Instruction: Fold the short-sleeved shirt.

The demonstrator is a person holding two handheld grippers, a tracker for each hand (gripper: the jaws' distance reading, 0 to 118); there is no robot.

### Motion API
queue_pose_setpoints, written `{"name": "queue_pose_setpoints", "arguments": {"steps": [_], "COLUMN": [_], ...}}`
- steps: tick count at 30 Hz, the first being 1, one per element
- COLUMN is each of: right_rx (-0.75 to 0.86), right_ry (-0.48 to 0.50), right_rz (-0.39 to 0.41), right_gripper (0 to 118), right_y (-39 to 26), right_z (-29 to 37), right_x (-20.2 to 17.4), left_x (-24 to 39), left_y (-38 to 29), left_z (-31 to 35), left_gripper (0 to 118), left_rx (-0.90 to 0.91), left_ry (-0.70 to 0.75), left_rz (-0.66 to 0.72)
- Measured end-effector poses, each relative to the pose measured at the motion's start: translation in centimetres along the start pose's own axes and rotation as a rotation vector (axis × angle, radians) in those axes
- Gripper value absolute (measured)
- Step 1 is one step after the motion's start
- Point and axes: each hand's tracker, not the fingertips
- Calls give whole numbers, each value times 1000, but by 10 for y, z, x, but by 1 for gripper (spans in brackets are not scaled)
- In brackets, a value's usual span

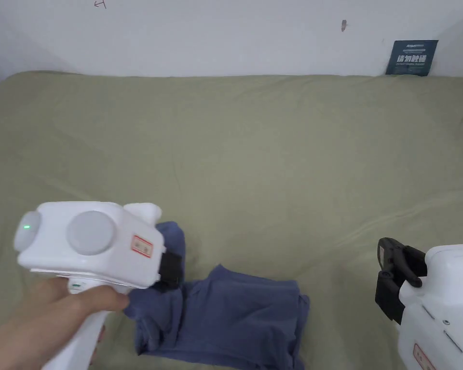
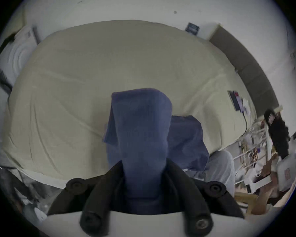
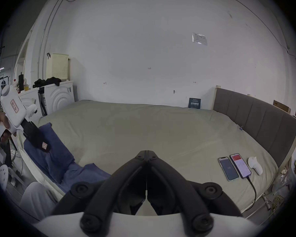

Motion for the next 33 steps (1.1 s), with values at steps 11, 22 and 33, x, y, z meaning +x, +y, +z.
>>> {"name": "queue_pose_setpoints", "arguments": {"steps": [11,22,33], "right_rx": [-31,-56,-123], "right_ry": [-61,-66,-31], "right_rz": [-65,-102,-111], "right_gripper": [3,3,3], "right_y": [-7,-13,-26], "right_z": [9,9,1], "right_x": [26,30,15], "left_x": [132,37,20], "left_y": [-14,-6,-57], "left_z": [-109,-68,-146], "left_gripper": [118,0,0], "left_rx": [-94,21,-153], "left_ry": [-41,-302,-645], "left_rz": [-282,118,201]}}
